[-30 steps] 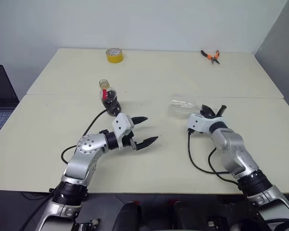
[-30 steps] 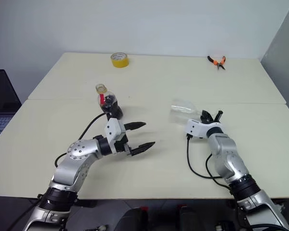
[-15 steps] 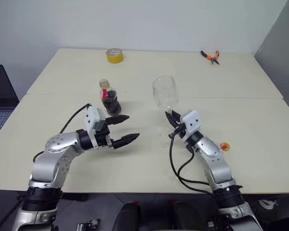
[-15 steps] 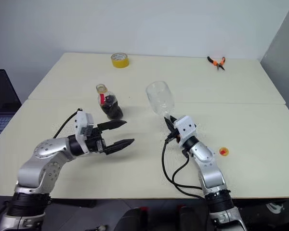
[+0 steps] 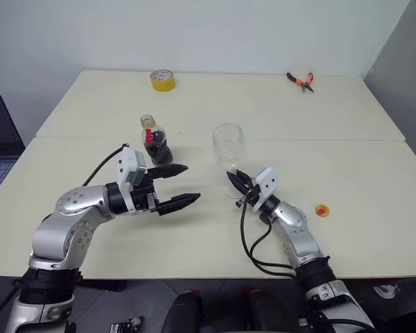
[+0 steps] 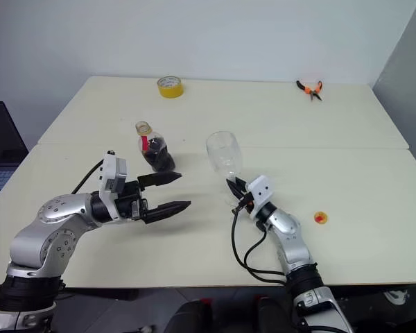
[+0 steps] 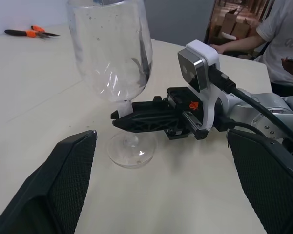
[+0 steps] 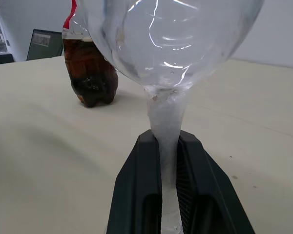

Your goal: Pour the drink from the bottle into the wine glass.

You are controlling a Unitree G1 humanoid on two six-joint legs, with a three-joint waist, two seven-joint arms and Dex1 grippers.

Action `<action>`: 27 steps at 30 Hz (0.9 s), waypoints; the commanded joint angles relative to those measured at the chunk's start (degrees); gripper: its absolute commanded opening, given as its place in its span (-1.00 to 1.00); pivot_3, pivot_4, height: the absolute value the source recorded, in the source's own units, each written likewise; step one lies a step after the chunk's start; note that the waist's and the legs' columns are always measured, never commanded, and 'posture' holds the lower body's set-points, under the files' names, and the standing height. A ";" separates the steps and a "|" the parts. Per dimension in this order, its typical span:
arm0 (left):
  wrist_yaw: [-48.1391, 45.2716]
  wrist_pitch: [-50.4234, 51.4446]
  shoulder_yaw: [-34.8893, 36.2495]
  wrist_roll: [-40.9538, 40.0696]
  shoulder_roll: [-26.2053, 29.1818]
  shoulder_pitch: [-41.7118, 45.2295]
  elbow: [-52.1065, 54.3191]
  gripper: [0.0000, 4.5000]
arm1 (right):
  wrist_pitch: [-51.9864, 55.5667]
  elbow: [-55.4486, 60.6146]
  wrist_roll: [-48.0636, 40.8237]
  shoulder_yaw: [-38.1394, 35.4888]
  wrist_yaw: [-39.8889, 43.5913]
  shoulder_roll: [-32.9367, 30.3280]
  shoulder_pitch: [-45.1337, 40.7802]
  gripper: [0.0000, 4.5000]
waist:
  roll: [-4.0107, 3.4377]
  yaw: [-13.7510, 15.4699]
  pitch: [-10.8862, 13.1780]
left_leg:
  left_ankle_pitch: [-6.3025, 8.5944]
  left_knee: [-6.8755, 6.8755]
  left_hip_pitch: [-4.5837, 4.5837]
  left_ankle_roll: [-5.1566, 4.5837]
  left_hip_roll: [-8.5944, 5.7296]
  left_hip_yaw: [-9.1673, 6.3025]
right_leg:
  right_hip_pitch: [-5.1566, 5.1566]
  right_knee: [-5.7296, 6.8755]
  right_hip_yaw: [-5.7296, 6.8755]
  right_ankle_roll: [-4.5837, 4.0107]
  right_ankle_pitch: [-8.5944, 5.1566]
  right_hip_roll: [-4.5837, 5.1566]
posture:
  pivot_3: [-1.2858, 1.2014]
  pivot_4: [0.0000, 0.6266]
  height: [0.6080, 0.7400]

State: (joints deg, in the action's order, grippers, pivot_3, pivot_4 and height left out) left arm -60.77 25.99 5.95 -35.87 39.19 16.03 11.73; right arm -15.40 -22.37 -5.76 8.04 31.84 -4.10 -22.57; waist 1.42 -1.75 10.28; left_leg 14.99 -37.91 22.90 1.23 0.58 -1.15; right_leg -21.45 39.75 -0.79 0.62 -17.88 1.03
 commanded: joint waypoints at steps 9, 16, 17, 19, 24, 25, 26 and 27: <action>-0.20 -1.85 -0.60 1.10 -0.54 1.79 0.54 1.00 | 1.19 2.77 0.87 0.30 -0.08 -1.63 0.55 0.93 | 0.00 0.01 0.00 | 0.00 0.01 0.00 0.00 0.00 0.01 | -0.01 0.02 -0.01 0.00 0.00 0.00 | 0.03 -0.52 1.00; 0.06 -2.69 -0.86 1.97 -0.78 1.47 0.40 1.00 | 2.43 2.14 3.99 0.49 -2.18 -3.15 -0.29 0.98 | 0.00 0.01 0.00 | 0.00 0.01 0.00 0.00 0.00 0.01 | -0.01 0.02 -0.01 0.00 0.00 0.00 | 0.03 -0.52 1.00; 0.11 -2.96 -0.96 2.22 -0.78 1.38 0.38 1.00 | 3.07 1.79 4.73 0.39 -2.85 -3.67 -0.35 0.98 | 0.00 0.01 0.00 | 0.00 0.00 0.00 0.00 0.00 0.01 | -0.01 0.02 -0.01 0.00 0.00 0.00 | 0.03 -0.52 1.00; 0.20 -3.30 -1.02 2.57 -0.89 1.33 0.36 1.00 | 4.20 1.38 6.06 0.46 -3.74 -4.56 -0.32 0.98 | 0.00 0.02 0.00 | 0.00 0.00 0.00 0.00 0.00 0.01 | -0.01 0.02 -0.01 0.00 0.00 0.00 | 0.03 -0.52 1.00; 0.19 -3.96 -1.16 3.26 -1.20 1.21 0.21 1.00 | 5.40 2.10 6.76 0.49 -4.18 -5.62 0.51 0.98 | 0.01 0.04 -0.01 | 0.00 0.00 -0.02 0.00 0.00 0.01 | 0.00 0.02 -0.02 0.00 0.00 0.00 | 0.03 -0.52 1.00; 0.15 -4.01 -1.14 3.37 -1.27 1.19 0.18 1.00 | 5.62 2.31 7.01 0.47 -4.36 -5.76 0.64 0.98 | 0.01 0.04 -0.01 | 0.00 0.00 -0.02 0.00 0.00 0.01 | 0.00 0.03 -0.01 0.00 0.00 0.00 | 0.03 -0.52 1.00; 0.19 -4.09 -1.11 3.52 -1.38 1.20 0.07 1.00 | 5.78 2.60 7.13 0.45 -4.38 -5.94 0.85 0.98 | 0.01 0.04 -0.01 | 0.00 0.00 -0.01 0.00 0.00 0.01 | 0.00 0.03 -0.01 0.00 0.00 0.00 | 0.03 -0.52 1.00; 0.22 -4.15 -1.08 3.62 -1.45 1.21 -0.01 1.00 | 5.89 2.80 7.19 0.47 -4.38 -6.07 1.00 0.98 | 0.01 0.05 -0.01 | 0.00 0.00 -0.01 0.00 0.00 0.01 | 0.00 0.02 -0.02 0.00 0.00 0.00 | 0.03 -0.52 1.00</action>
State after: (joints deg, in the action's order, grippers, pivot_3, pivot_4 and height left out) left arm -60.61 23.14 4.64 -32.43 37.93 16.85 11.10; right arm -9.90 -21.11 1.04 8.65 27.67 -9.44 -21.98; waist 1.43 -1.70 10.28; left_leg 14.99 -37.92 22.89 1.23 0.57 -1.14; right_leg -21.44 39.77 -0.81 0.62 -17.88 1.03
